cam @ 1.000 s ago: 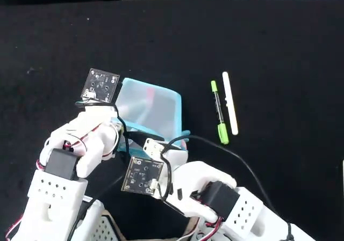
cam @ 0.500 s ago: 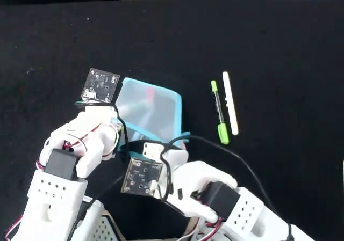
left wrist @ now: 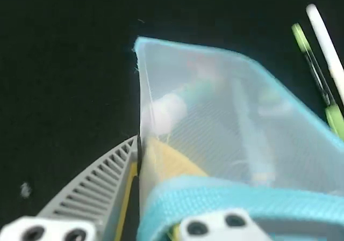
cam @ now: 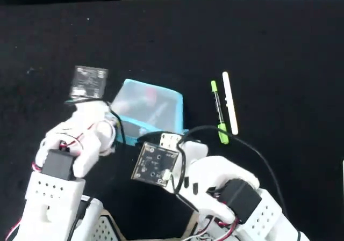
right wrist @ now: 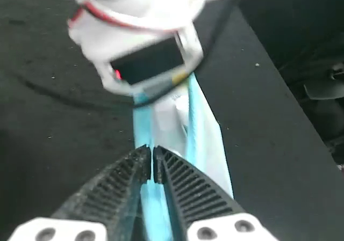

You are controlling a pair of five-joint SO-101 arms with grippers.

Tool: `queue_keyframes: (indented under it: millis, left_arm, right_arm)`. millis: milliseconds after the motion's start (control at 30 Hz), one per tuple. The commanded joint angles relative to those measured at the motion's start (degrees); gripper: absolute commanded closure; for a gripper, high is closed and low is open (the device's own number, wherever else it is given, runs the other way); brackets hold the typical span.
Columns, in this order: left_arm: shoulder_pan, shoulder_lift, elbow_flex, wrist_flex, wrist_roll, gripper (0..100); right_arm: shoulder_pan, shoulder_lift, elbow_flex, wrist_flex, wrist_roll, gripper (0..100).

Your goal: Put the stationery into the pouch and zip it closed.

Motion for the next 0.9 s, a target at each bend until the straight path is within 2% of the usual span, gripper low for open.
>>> queue_keyframes:
  millis: [0,133,433,733,867]
  left_arm:
    - [-5.8,-1.2,-1.3,-2.7,3.6,97]
    - [-8.2,-1.2,-1.1,-3.6,6.2,97]
    - [-8.0,-1.2,-1.1,-3.5,6.5,97]
    - [-8.0,-1.2,-1.0,-3.4,6.6,97]
    - [-8.0,-1.2,-1.0,-3.4,6.6,97]
  right_arm:
    - [2.5,-0.8,-3.1,-4.5,-1.7,98.8]
    - [3.9,-0.8,-3.0,-6.8,-5.7,98.8]
    - [3.8,-0.8,3.6,-14.7,-6.9,98.8]
    - [3.8,-0.9,3.1,-14.2,-6.9,98.2]
    - [3.9,-5.1,-2.2,-7.6,-6.9,98.2]
